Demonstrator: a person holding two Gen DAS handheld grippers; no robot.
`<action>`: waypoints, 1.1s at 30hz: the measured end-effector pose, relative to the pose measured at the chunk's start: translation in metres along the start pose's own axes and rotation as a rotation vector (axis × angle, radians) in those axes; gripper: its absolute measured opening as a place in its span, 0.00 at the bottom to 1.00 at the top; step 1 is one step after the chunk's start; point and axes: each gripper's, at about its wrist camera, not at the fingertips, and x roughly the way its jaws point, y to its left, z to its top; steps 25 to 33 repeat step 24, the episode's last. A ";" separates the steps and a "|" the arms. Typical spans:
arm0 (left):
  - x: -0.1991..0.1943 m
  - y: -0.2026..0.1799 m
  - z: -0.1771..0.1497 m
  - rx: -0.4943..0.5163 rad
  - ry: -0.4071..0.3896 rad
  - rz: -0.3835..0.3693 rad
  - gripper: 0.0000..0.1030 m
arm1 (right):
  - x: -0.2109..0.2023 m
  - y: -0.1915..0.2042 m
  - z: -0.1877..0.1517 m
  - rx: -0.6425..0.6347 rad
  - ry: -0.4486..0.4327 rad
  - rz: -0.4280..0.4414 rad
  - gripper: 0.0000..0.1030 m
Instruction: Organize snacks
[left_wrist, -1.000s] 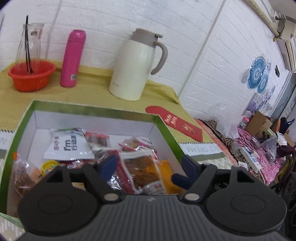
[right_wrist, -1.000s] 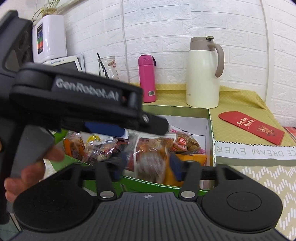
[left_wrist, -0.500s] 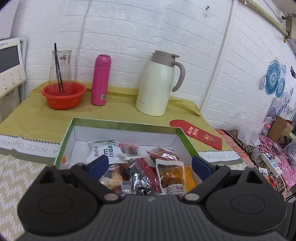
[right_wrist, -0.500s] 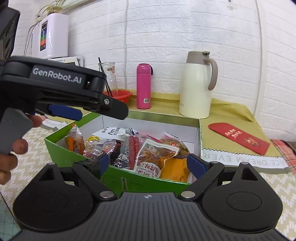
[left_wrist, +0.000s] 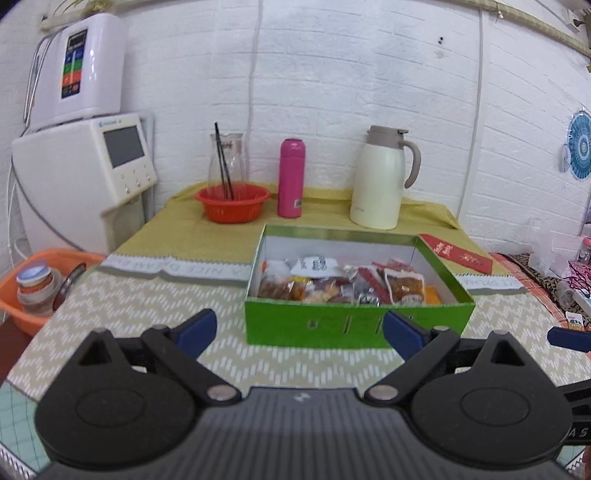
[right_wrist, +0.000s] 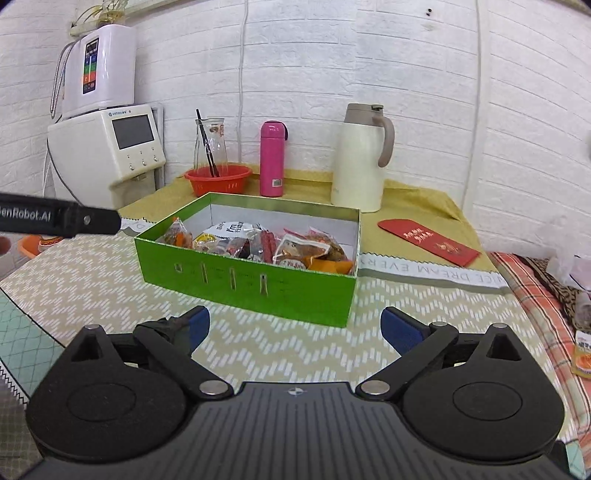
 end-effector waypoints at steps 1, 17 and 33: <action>-0.002 0.002 -0.007 -0.006 0.022 0.001 0.93 | -0.004 0.001 -0.004 0.007 0.003 0.000 1.00; -0.007 0.001 -0.056 0.091 0.131 0.070 0.93 | -0.015 0.017 -0.046 0.053 0.041 -0.045 1.00; -0.012 0.002 -0.055 0.085 0.120 0.061 0.93 | -0.014 0.017 -0.048 0.057 0.043 -0.045 1.00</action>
